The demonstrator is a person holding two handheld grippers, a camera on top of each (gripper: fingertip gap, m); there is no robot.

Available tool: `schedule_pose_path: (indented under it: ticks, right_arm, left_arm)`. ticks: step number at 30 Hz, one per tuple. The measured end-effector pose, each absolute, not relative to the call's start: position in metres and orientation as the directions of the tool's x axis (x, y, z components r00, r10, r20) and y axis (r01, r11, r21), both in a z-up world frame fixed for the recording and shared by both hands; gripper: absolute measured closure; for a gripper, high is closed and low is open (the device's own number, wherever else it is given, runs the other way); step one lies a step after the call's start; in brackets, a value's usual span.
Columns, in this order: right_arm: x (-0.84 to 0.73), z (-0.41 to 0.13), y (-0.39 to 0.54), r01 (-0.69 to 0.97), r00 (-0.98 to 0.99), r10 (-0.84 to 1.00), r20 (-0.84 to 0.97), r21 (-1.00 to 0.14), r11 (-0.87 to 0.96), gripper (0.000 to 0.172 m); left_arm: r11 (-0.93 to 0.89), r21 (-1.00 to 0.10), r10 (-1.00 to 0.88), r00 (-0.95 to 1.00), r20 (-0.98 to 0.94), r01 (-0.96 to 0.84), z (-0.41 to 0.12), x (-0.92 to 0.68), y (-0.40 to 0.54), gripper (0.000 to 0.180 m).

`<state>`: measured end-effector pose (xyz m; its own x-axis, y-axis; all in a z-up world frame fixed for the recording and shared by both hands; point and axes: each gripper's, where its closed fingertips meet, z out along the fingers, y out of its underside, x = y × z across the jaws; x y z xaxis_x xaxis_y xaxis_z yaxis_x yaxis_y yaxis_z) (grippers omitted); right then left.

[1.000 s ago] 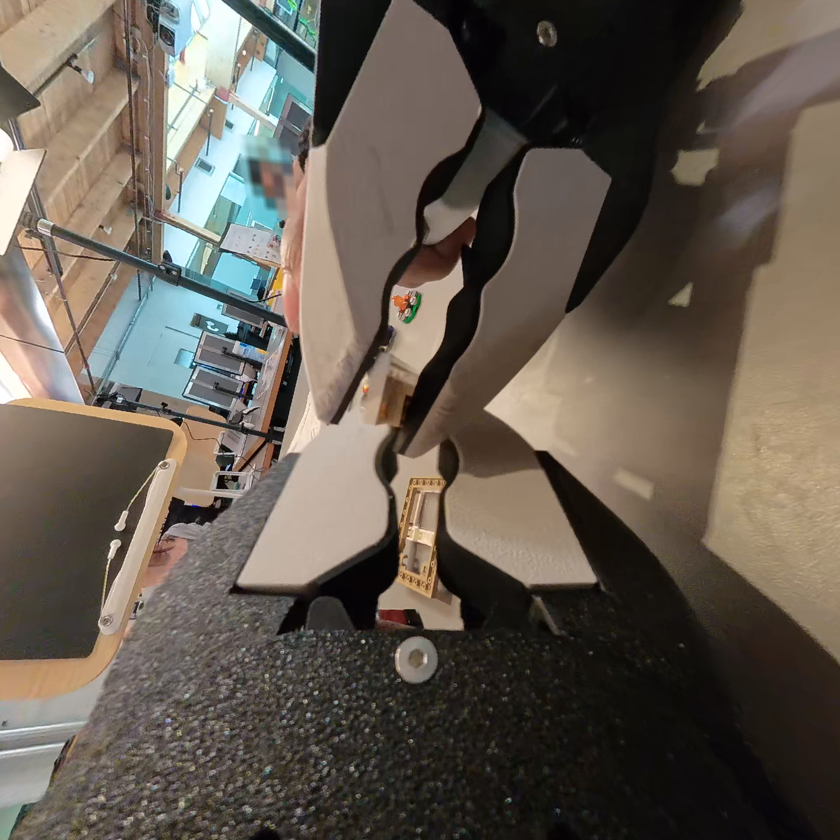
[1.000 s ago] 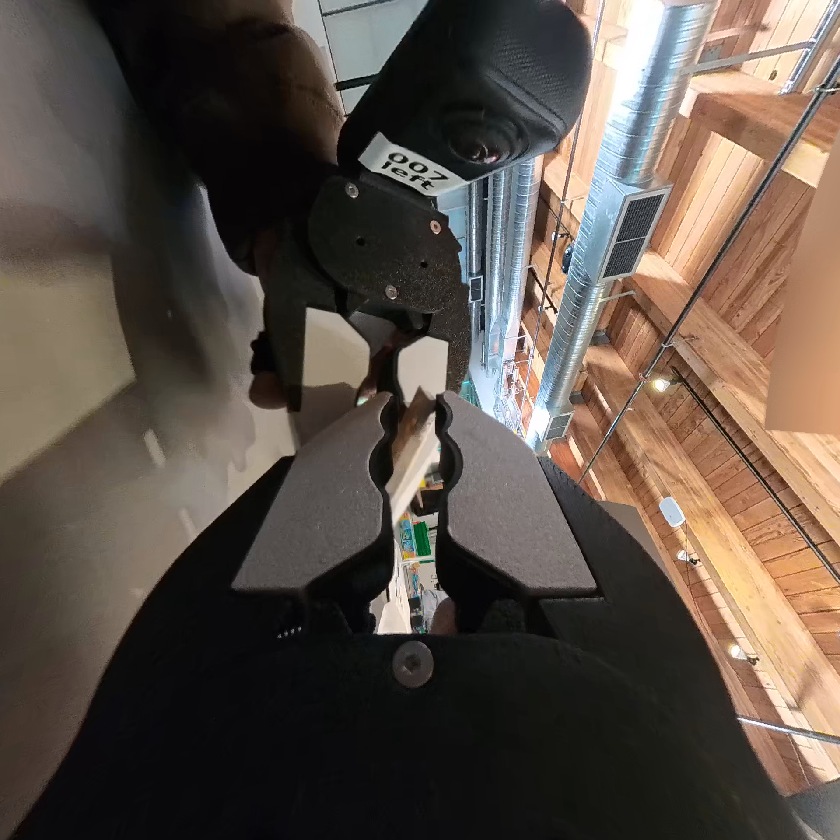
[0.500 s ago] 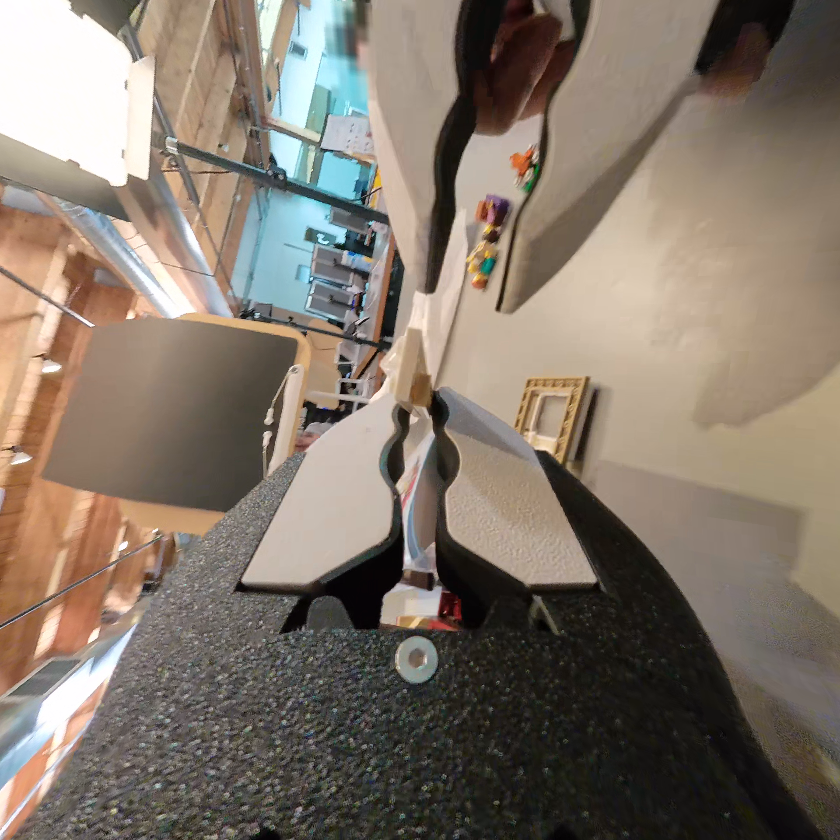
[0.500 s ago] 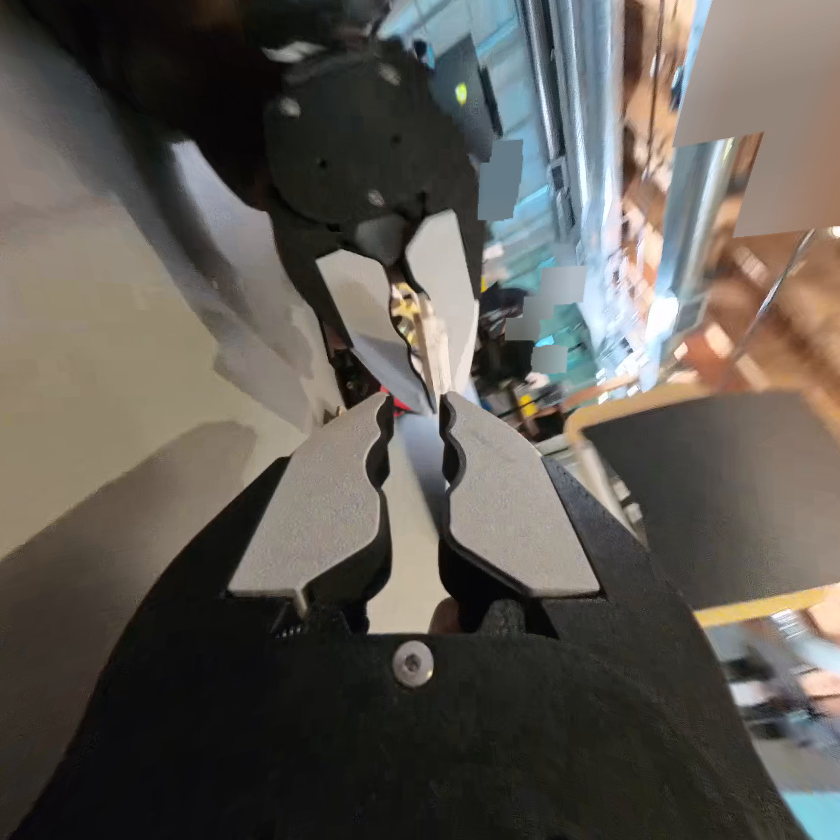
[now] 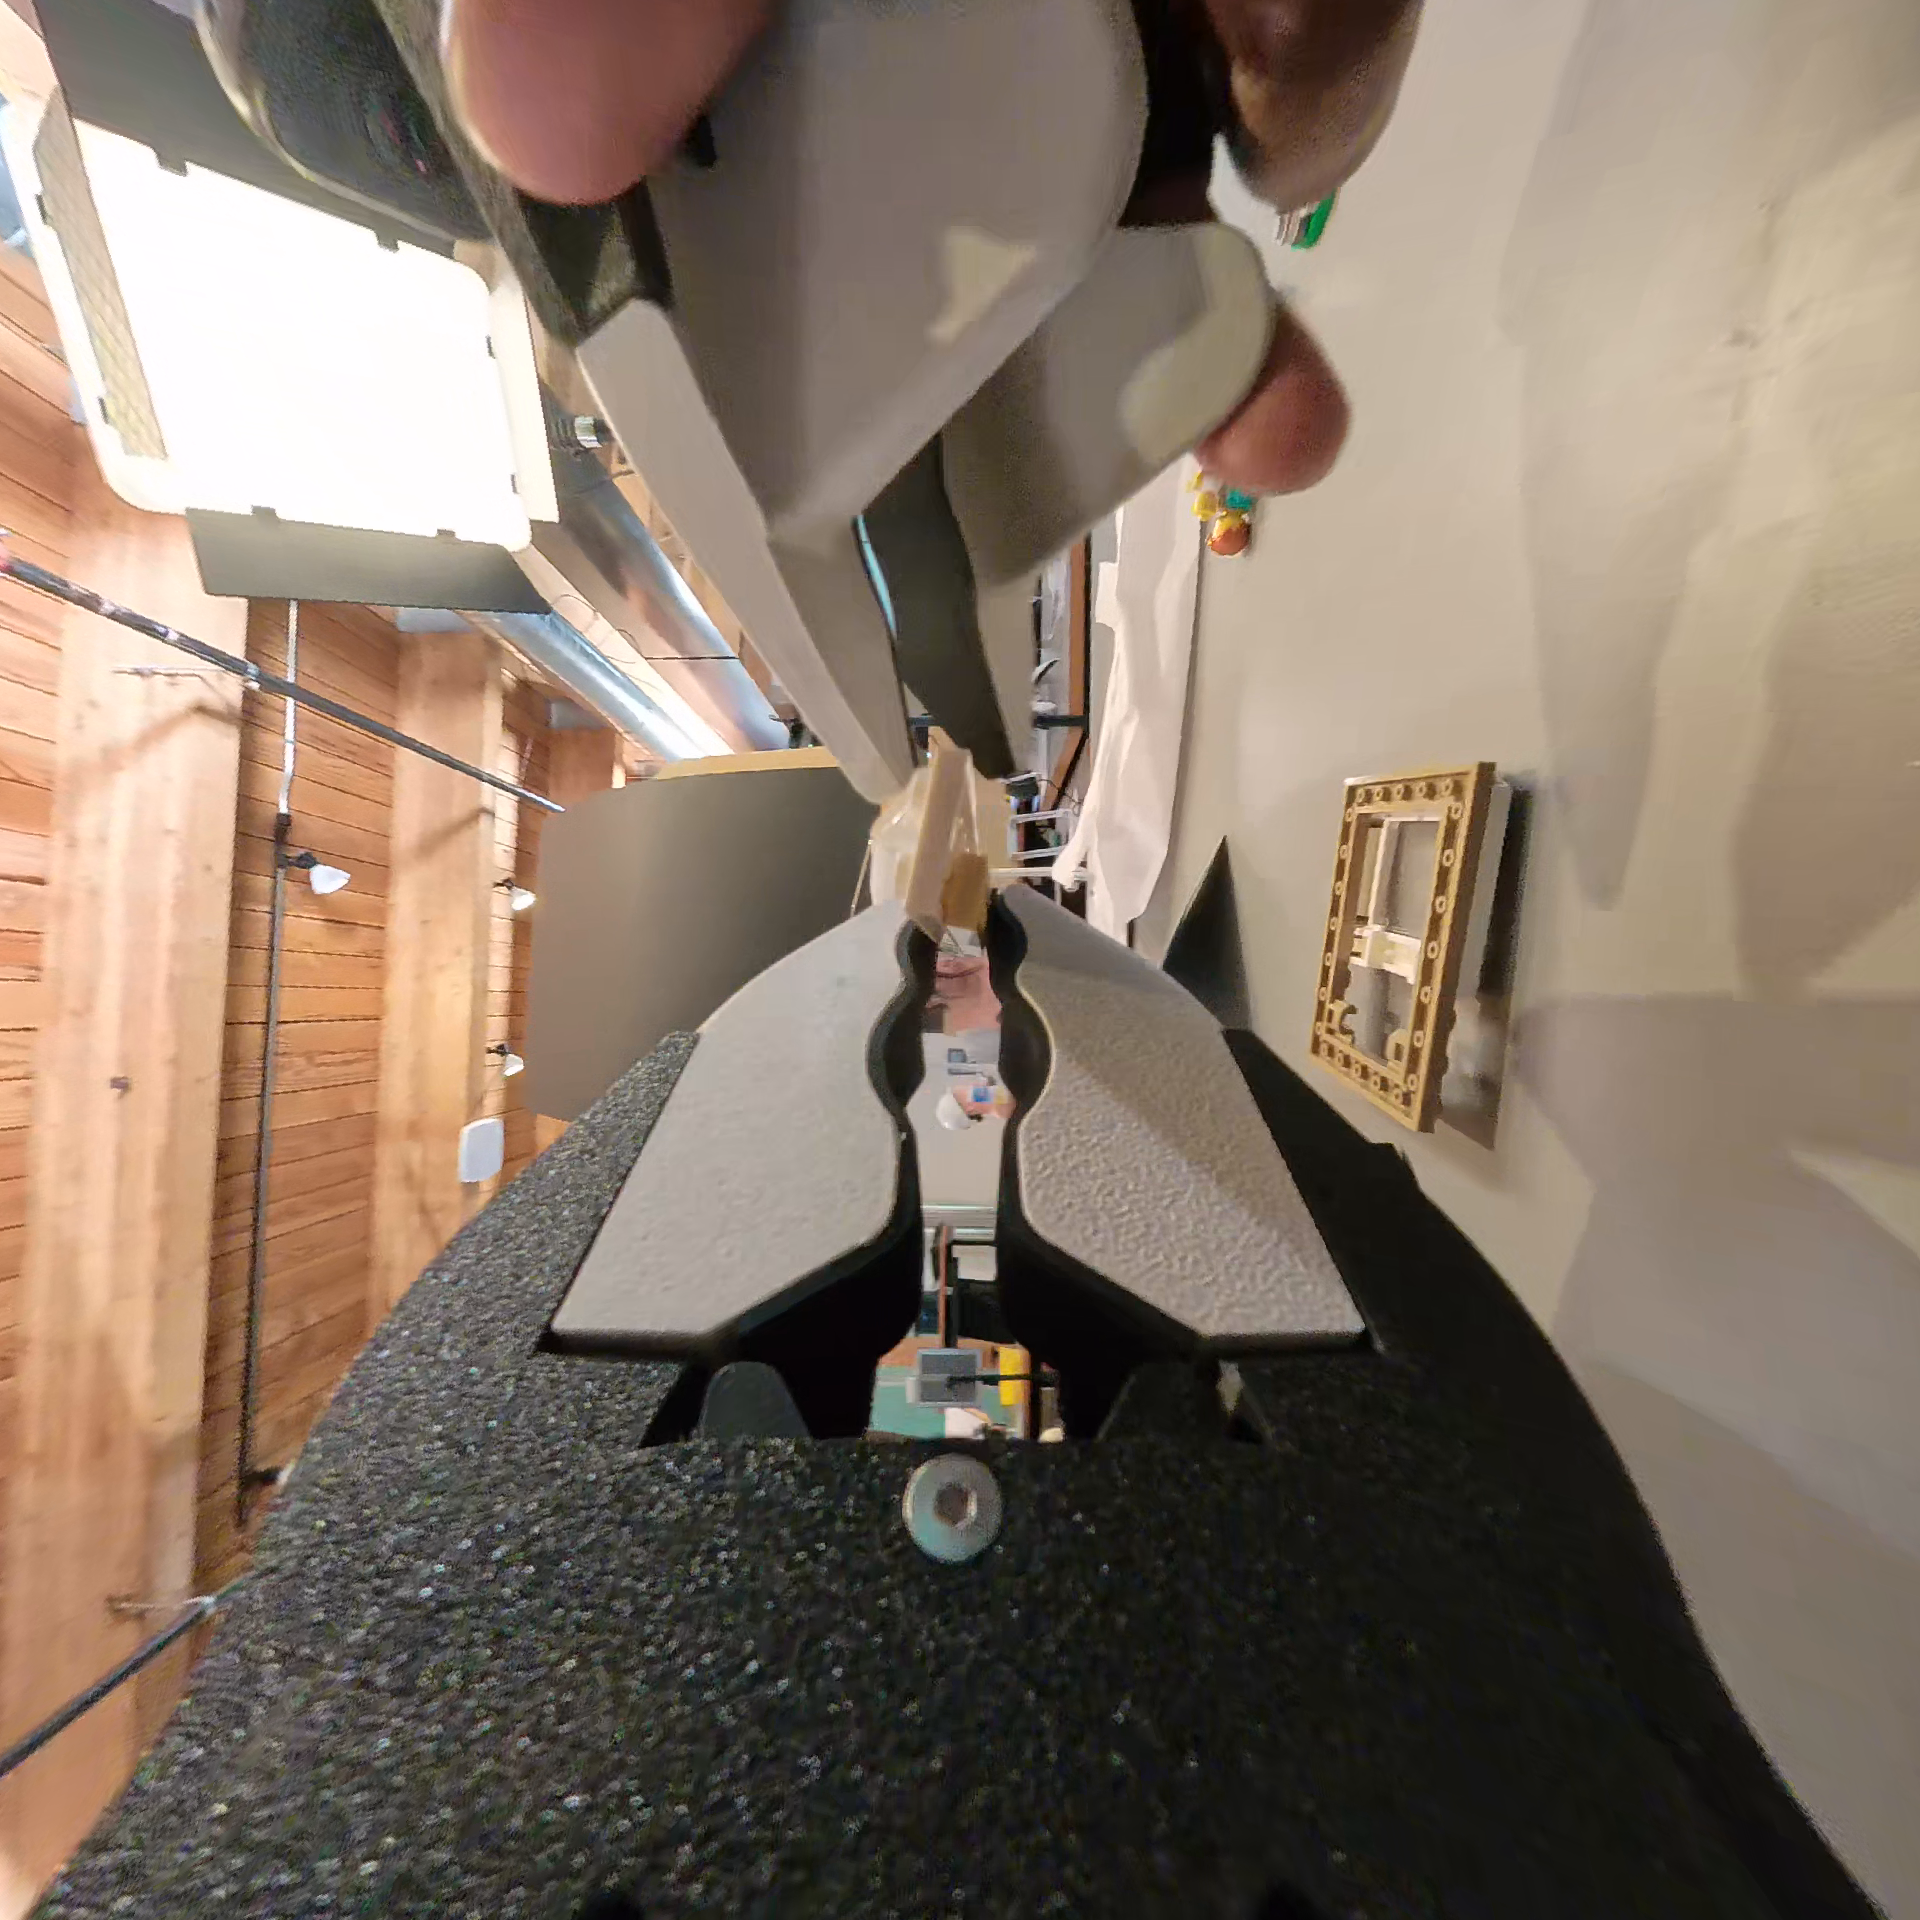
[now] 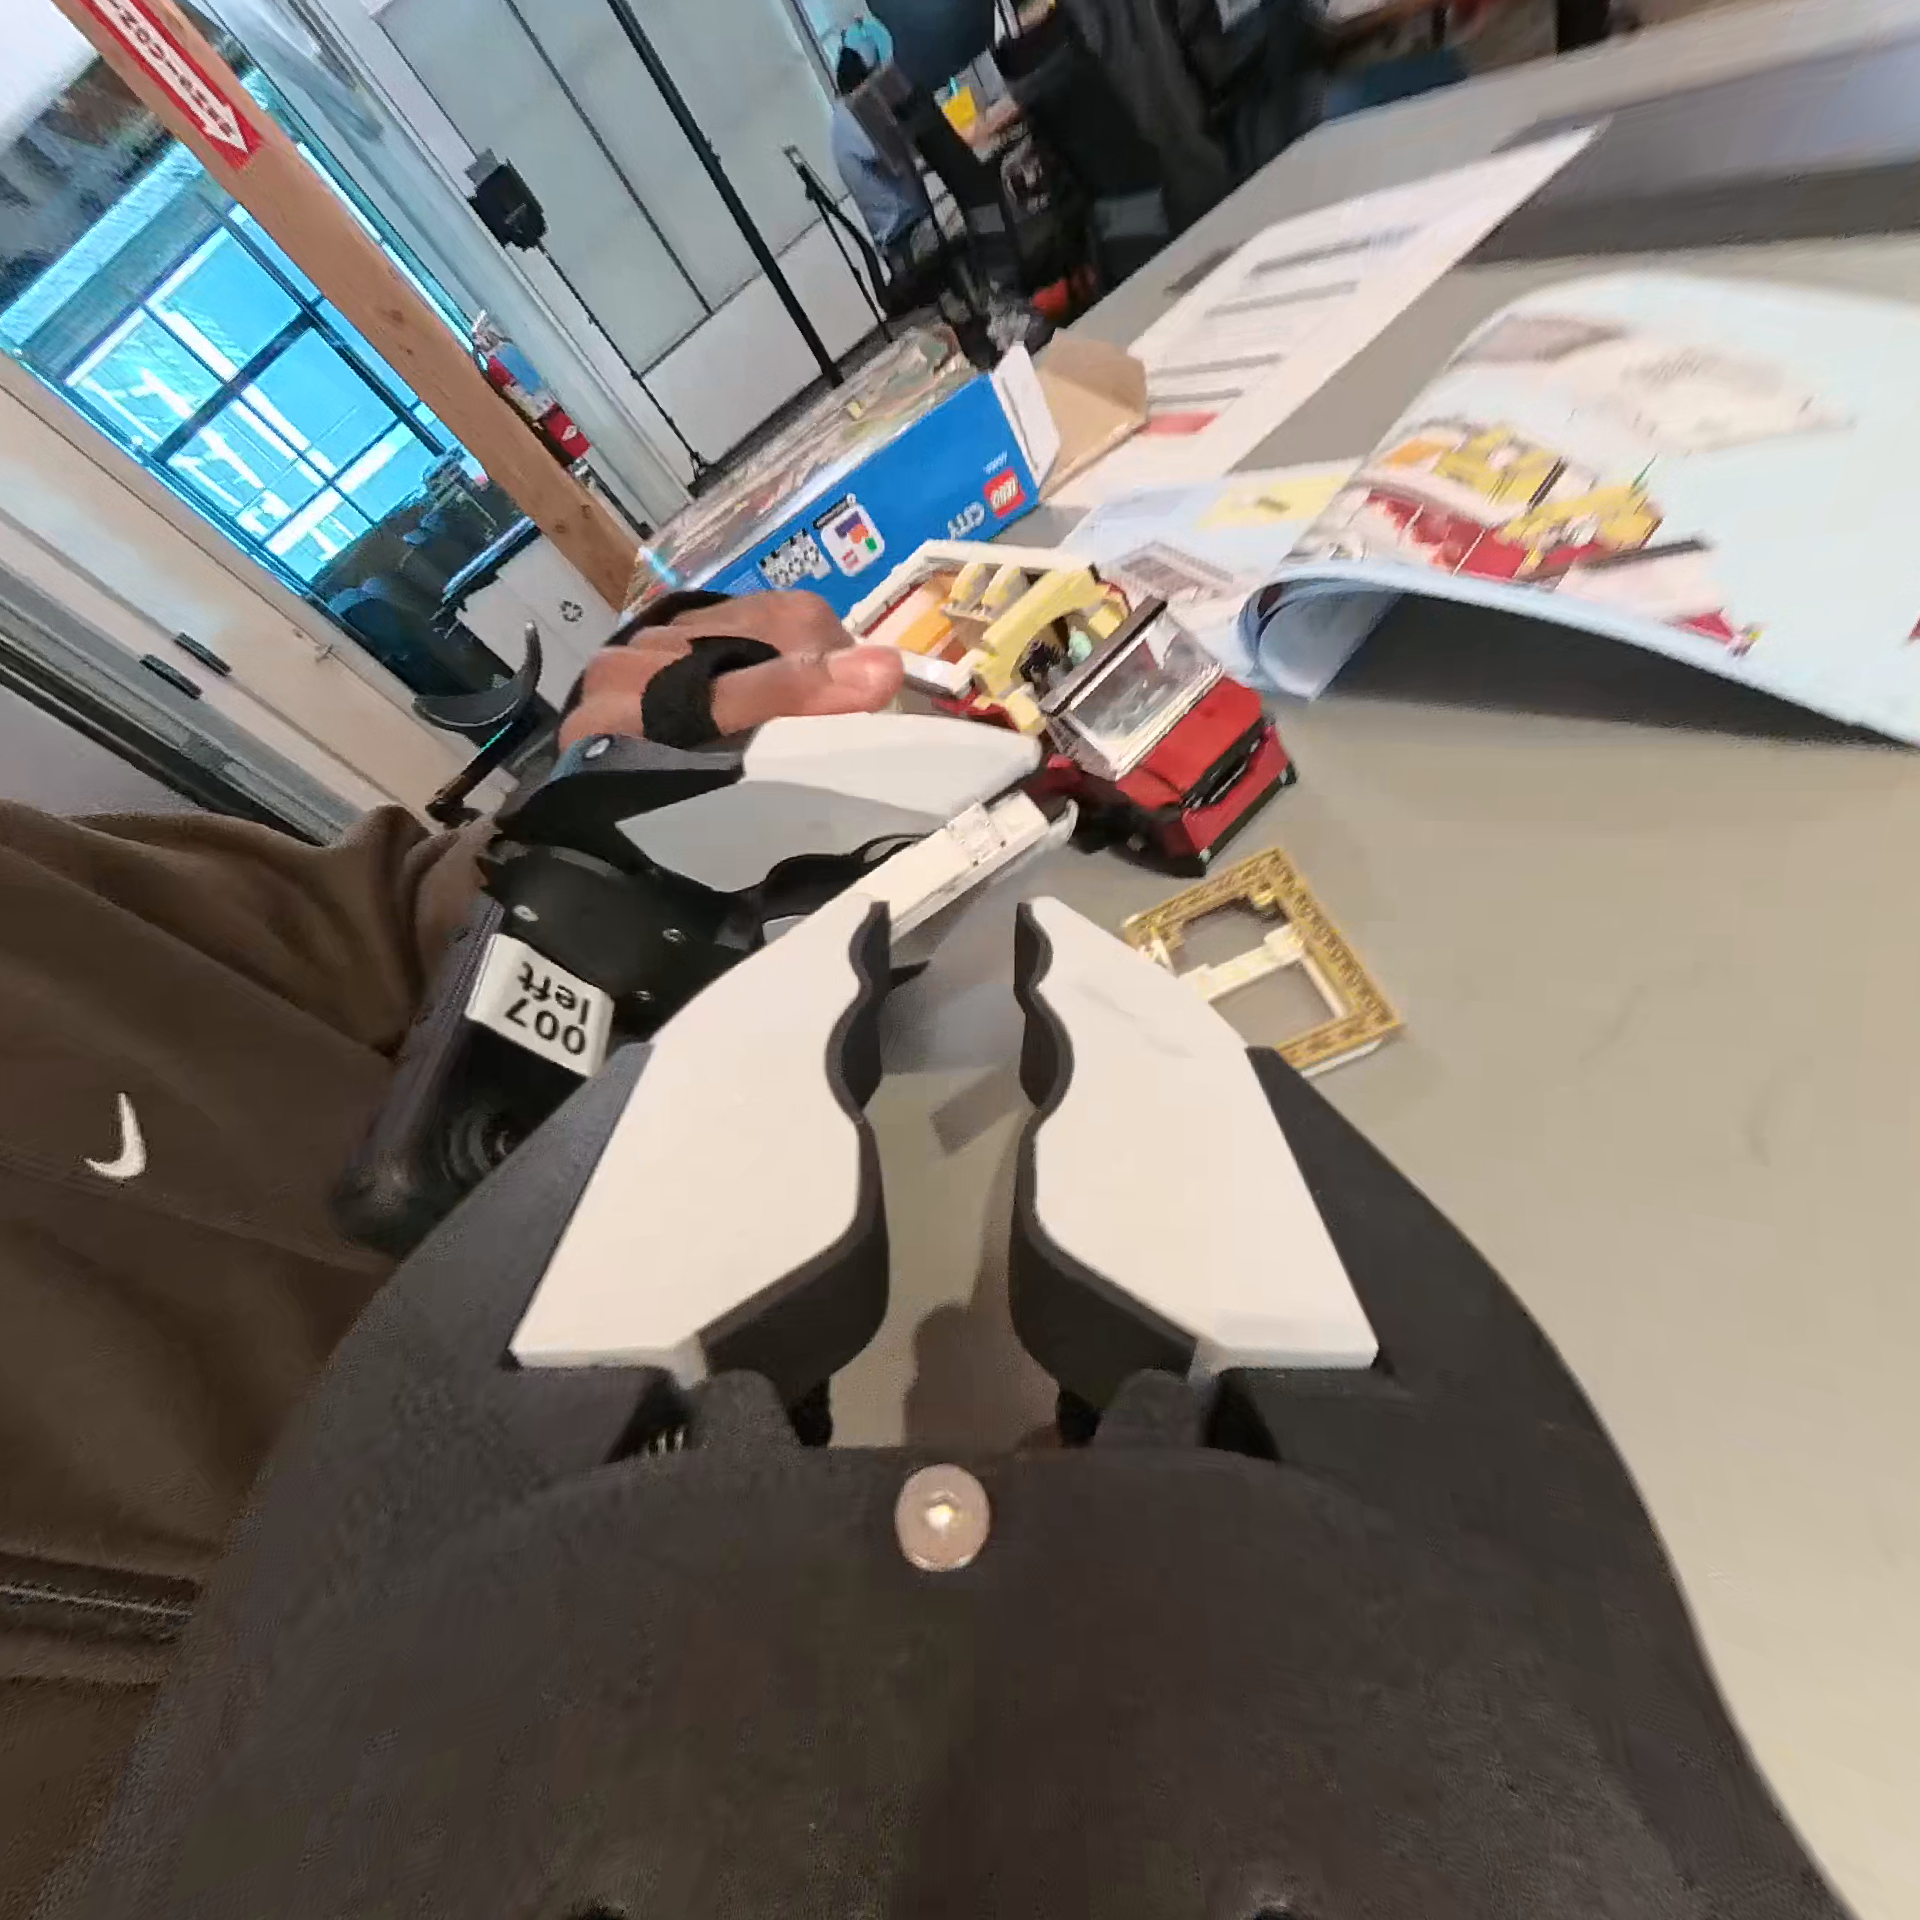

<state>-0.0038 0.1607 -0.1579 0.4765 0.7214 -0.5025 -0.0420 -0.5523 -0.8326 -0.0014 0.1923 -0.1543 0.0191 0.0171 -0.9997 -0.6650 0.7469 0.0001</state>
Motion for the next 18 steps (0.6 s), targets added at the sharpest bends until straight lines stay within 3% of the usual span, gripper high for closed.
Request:
schedule_pose_path:
  ticks: [8, 13, 16, 18]
  right_arm:
    - [-0.010, -0.167, 0.152, -0.070, 0.417, 0.627, -0.658, -0.711, -0.700, 0.139]
    - [-0.014, -0.177, 0.149, -0.052, 0.403, 0.599, -0.691, -0.671, -0.739, 0.151]
    - [-0.012, -0.182, 0.151, -0.048, 0.416, 0.601, -0.682, -0.677, -0.735, 0.158]
    - [-0.010, -0.181, 0.155, -0.076, 0.410, 0.607, -0.680, -0.689, -0.721, 0.159]
  left_arm:
    - [0.751, 0.083, 0.079, -0.036, -0.996, -0.655, -0.162, 0.007, 0.190, 0.172]
    - [0.760, 0.102, 0.094, -0.047, -0.994, -0.642, -0.165, 0.012, 0.187, 0.170]
    - [0.754, 0.036, 0.046, -0.003, -0.999, -0.656, -0.162, 0.011, 0.191, 0.160]
    - [0.751, -0.067, -0.057, 0.036, -0.998, -0.656, -0.163, 0.010, 0.194, 0.156]
